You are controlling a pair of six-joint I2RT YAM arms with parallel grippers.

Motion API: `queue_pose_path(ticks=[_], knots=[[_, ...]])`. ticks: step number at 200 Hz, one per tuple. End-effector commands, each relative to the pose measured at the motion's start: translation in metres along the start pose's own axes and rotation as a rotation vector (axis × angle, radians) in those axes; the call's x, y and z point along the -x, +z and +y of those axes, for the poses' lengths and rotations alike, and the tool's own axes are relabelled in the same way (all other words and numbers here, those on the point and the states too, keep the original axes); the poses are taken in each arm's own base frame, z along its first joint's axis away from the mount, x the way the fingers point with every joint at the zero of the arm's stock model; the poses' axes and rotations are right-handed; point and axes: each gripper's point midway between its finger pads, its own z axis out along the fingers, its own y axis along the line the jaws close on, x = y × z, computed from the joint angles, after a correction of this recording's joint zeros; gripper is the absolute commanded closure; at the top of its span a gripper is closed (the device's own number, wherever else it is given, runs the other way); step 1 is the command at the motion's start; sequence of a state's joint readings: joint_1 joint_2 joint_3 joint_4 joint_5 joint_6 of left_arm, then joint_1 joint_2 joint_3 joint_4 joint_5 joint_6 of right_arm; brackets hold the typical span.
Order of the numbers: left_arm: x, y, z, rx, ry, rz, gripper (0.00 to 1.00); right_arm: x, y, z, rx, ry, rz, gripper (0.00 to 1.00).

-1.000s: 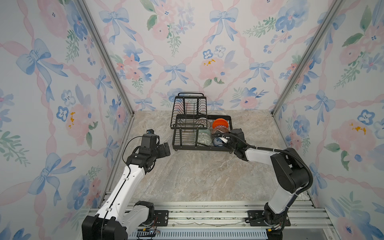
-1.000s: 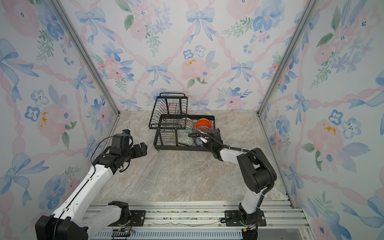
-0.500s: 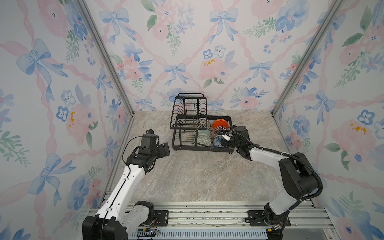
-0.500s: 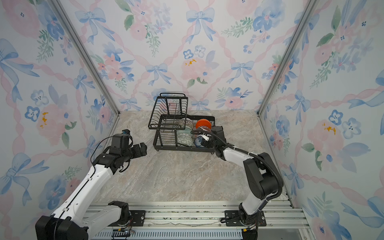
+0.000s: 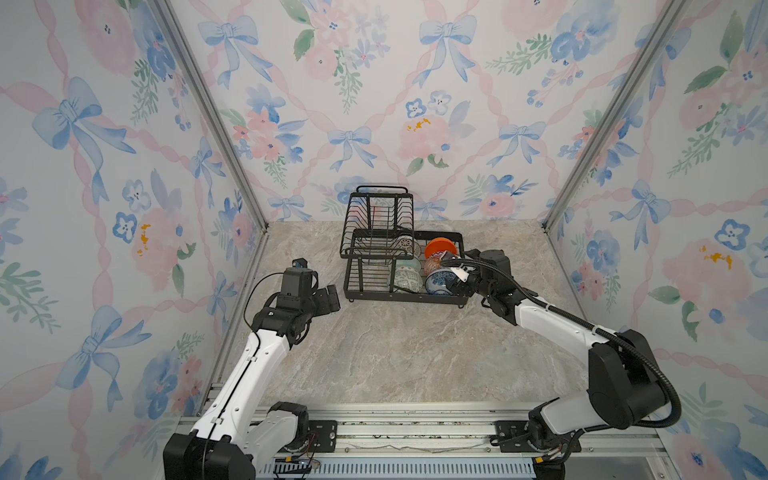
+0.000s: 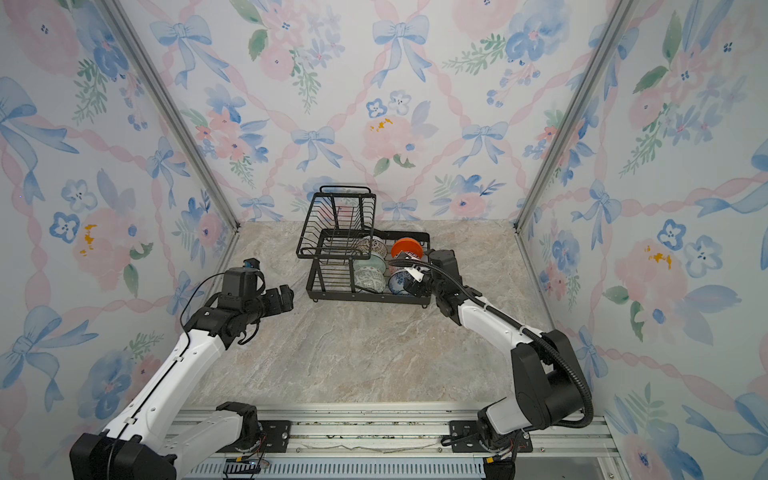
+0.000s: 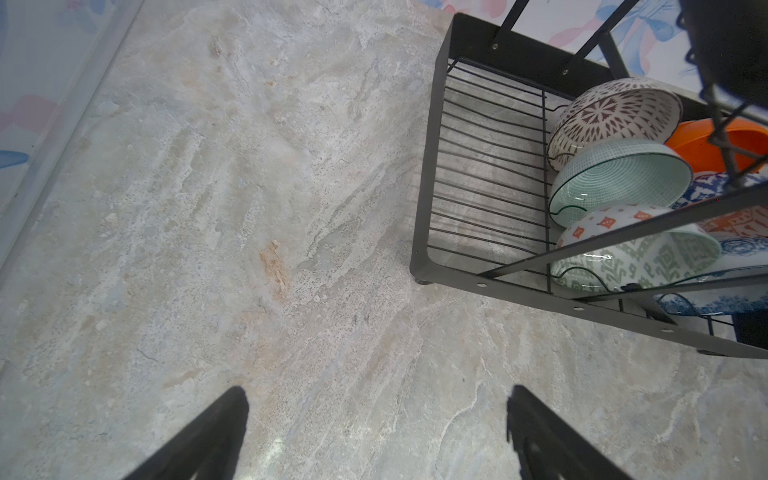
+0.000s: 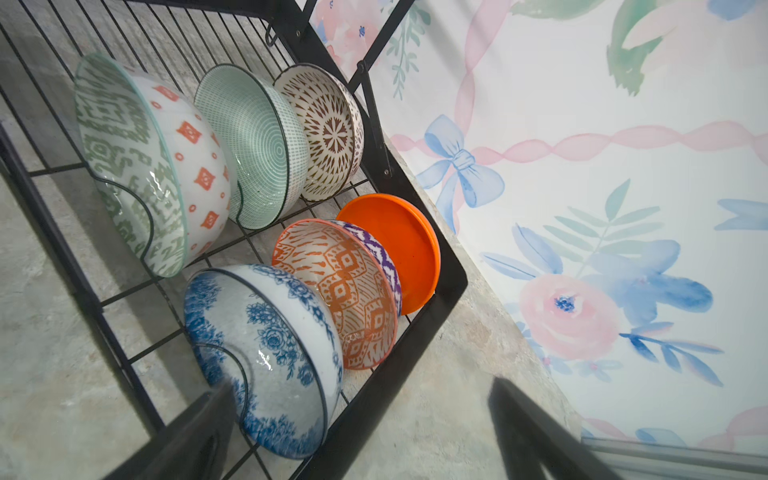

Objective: Load the bowls into the dish rack

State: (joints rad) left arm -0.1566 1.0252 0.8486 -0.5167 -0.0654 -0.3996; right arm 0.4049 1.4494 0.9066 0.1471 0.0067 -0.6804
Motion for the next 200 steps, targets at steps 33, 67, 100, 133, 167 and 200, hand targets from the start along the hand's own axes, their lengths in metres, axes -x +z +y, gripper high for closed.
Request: queue_pose_path(ticks=[33,67,100,133,167,200], knots=[[0.029,-0.024,-0.002,-0.035,0.047,-0.21,0.02,0.01,-0.048,-0.015,-0.02,0.197,-0.047,0.03],[0.034,-0.03,0.008,-0.006,0.072,-0.354,0.02,0.009,-0.083,-0.045,-0.117,0.394,-0.12,0.03],[0.033,-0.028,0.028,0.079,0.08,-0.486,0.02,-0.016,-0.113,-0.076,-0.274,0.604,-0.157,0.03],[0.03,-0.023,0.042,0.122,0.062,-0.624,0.02,-0.061,-0.125,-0.08,-0.456,0.731,-0.151,0.03],[0.015,-0.003,0.067,0.266,0.088,-0.628,0.02,-0.113,-0.118,-0.068,-0.579,0.79,-0.112,0.03],[-0.002,0.005,0.085,0.312,0.088,-0.7,0.02,-0.144,-0.109,-0.07,-0.682,0.794,-0.086,0.03]])
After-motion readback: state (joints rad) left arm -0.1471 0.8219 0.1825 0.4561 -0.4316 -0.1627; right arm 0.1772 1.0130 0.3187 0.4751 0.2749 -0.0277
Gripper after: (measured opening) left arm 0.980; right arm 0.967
